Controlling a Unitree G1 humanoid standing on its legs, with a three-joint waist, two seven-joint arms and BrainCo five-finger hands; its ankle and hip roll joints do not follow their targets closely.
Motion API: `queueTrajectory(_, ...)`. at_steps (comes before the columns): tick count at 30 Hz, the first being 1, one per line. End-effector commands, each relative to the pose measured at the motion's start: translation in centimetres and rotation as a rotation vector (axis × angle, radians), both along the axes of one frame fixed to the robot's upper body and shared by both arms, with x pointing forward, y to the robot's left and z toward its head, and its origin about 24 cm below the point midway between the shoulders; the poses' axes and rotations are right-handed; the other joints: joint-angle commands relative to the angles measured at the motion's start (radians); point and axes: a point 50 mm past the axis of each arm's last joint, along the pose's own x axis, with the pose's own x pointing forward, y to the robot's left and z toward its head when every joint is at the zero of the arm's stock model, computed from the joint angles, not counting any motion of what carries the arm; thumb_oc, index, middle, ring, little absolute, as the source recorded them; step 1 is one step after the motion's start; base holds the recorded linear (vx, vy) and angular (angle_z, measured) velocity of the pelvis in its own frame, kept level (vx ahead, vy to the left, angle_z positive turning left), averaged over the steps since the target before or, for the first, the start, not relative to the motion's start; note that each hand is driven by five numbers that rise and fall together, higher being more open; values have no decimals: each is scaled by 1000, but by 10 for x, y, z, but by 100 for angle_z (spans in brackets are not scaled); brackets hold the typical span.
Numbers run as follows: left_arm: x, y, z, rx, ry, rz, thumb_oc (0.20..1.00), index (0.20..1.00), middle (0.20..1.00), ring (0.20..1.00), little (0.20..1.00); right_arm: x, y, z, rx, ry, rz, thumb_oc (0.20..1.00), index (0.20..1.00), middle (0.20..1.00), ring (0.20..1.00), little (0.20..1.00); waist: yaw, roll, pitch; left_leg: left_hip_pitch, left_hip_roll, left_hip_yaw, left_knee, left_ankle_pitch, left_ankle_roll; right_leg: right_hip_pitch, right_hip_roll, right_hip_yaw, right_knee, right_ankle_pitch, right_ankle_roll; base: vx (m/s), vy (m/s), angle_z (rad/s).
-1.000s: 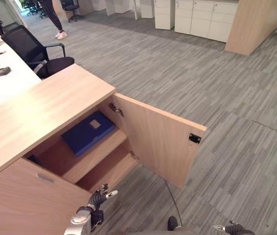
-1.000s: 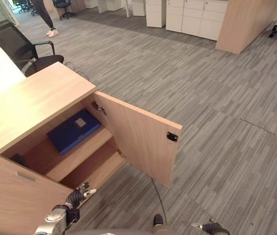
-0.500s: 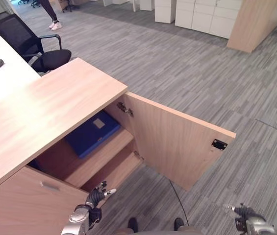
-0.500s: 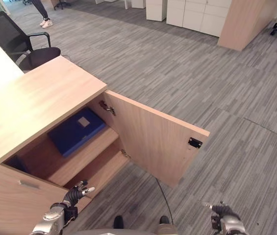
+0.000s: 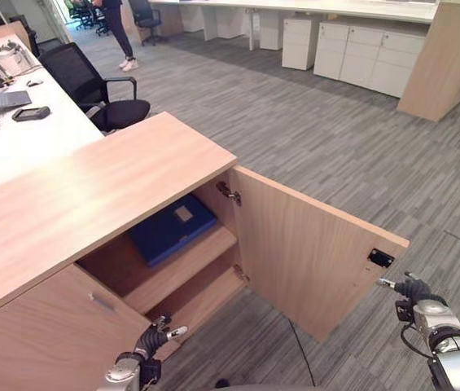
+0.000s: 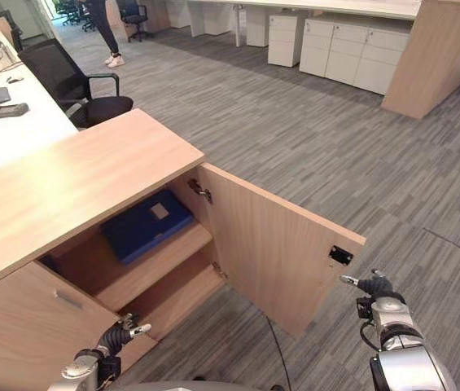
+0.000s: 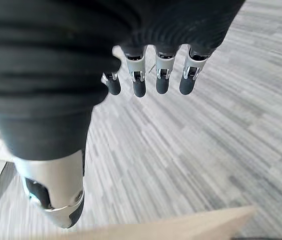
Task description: Put the empty folder in the office cabinet
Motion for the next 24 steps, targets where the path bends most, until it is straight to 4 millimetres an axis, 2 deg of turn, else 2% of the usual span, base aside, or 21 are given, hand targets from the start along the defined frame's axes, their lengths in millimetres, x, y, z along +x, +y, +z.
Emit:
queueTrajectory(1, 23, 11, 14, 42, -90, -24, 1000, 1000, 1000, 1000, 1000, 26, 26, 3, 25, -48, 98, 1000, 1000, 1000, 1000, 1000, 13, -81, 7, 47, 22, 0, 31, -101, -25, -2, -79, -12, 20, -46, 98, 0, 0, 0)
queueTrajectory(4, 24, 10, 14, 45, -89, -23, 1000, 1000, 1000, 1000, 1000, 31, 48, -5, 55, -44, 173, 1000, 1000, 1000, 1000, 1000, 12, -81, 9, 45, 20, -3, 33, -101, -24, -3, -82, -16, 22, -46, 97, 0, 0, 0)
queueTrajectory(5, 24, 10, 14, 45, -89, -23, 1000, 1000, 1000, 1000, 1000, 31, 48, -5, 55, -44, 173, 1000, 1000, 1000, 1000, 1000, 12, -81, 9, 45, 20, -3, 33, -101, -24, -3, -82, -16, 22, -46, 97, 0, 0, 0)
queueTrajectory(7, 25, 11, 14, 49, -92, -7, 1000, 1000, 1000, 1000, 1000, 34, 70, -11, 90, -53, 238, 1000, 1000, 1000, 1000, 1000, 12, -79, 11, 43, 18, -4, 31, -101, -23, -4, -84, -17, 22, -45, 97, -10, 9, -4)
queueTrajectory(8, 25, 11, 14, 49, -92, -7, 1000, 1000, 1000, 1000, 1000, 34, 70, -11, 90, -53, 238, 1000, 1000, 1000, 1000, 1000, 12, -80, 11, 43, 17, -4, 31, -101, -23, -4, -84, -17, 22, -45, 97, 0, 0, 0)
queueTrajectory(13, 28, 12, 14, 56, -101, 19, 1000, 1000, 1000, 1000, 1000, 31, 101, -21, 146, -59, 355, 1000, 1000, 1000, 1000, 1000, 9, -81, 12, 39, 15, -8, 28, -100, -22, -5, -88, -20, 21, -46, 97, 0, 0, 0)
queueTrajectory(19, 27, 18, 16, 74, -106, 42, 1000, 1000, 1000, 1000, 1000, 32, 128, -15, 193, -134, 502, 1000, 1000, 1000, 1000, 1000, 9, -84, 16, 32, 15, -18, 30, -100, -23, -6, -90, -28, 21, -50, 96, 0, 0, 0)
queueTrajectory(24, 28, 21, 18, 79, -118, 54, 1000, 1000, 1000, 1000, 1000, 33, 142, -4, 221, -206, 579, 1000, 1000, 1000, 1000, 1000, 4, -86, 16, 28, 14, -24, 25, -97, -23, -7, -91, -32, 23, -54, 98, 0, 0, 0)
